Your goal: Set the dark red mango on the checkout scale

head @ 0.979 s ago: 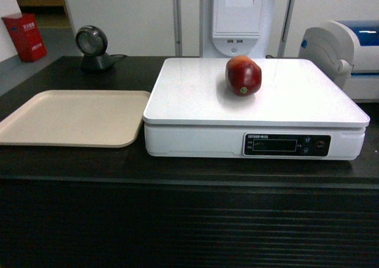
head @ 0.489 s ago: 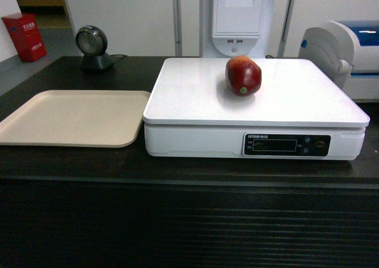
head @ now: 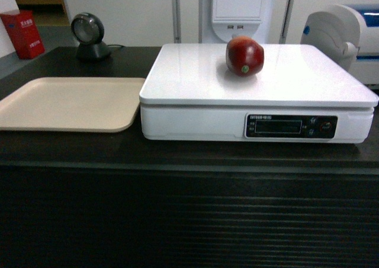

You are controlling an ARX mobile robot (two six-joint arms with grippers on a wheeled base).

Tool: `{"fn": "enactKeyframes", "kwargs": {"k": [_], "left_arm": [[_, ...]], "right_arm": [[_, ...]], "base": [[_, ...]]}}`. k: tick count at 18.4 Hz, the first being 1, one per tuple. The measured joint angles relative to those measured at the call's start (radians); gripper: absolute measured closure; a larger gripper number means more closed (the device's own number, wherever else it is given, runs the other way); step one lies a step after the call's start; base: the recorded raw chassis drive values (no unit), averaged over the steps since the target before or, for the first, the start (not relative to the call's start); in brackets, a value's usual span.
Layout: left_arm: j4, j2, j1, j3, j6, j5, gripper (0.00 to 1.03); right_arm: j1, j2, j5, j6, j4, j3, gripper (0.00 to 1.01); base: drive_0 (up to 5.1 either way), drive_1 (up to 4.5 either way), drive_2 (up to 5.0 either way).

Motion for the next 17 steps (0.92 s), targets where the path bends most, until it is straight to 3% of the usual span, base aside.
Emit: {"fn": "enactKeyframes", "kwargs": {"k": [17], "left_arm": [[-0.002, 0.0, 0.0, 0.0, 0.003, 0.0, 0.05]], "right_arm": [[0.0, 0.0, 0.0, 0.0, -0.002, 0.0, 0.03]], "base": [[0.0, 0.0, 0.0]]}}
